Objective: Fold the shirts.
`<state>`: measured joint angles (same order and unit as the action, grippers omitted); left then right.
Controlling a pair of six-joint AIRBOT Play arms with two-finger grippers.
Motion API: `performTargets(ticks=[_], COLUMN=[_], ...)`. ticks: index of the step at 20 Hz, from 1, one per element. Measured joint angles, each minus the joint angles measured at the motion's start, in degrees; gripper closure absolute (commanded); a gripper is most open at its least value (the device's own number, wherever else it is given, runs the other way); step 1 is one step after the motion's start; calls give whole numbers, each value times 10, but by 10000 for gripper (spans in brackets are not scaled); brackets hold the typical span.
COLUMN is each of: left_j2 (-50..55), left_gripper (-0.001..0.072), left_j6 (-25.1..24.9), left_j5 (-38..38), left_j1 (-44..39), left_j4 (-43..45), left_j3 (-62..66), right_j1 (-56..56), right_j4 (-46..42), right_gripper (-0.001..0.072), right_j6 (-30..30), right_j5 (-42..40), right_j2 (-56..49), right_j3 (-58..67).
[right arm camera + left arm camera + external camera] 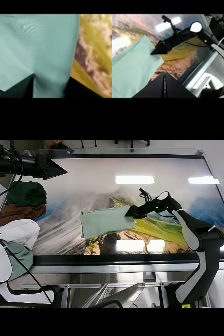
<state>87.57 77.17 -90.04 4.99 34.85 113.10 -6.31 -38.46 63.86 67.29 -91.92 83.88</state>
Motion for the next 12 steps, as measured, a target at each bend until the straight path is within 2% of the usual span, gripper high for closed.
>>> performTargets(ticks=[1, 6, 9, 12], left_j2=[0, 0, 0, 0], left_gripper=[695, 696, 695, 695], left_j6=[2, 3, 3, 3], left_j5=[0, 0, 0, 0], left_j1=[0, 0, 0, 0], left_j4=[0, 0, 0, 0], left_j3=[0, 0, 0, 0], right_j1=[-6, 13, 92, 210], right_j4=[0, 35, 30, -24], right_gripper=[690, 691, 691, 691], right_j6=[-9, -35, -27, 16], right_j5=[2, 15, 16, 15], right_j2=[-2, 37, 86, 136], right_j3=[0, 4, 5, 4])
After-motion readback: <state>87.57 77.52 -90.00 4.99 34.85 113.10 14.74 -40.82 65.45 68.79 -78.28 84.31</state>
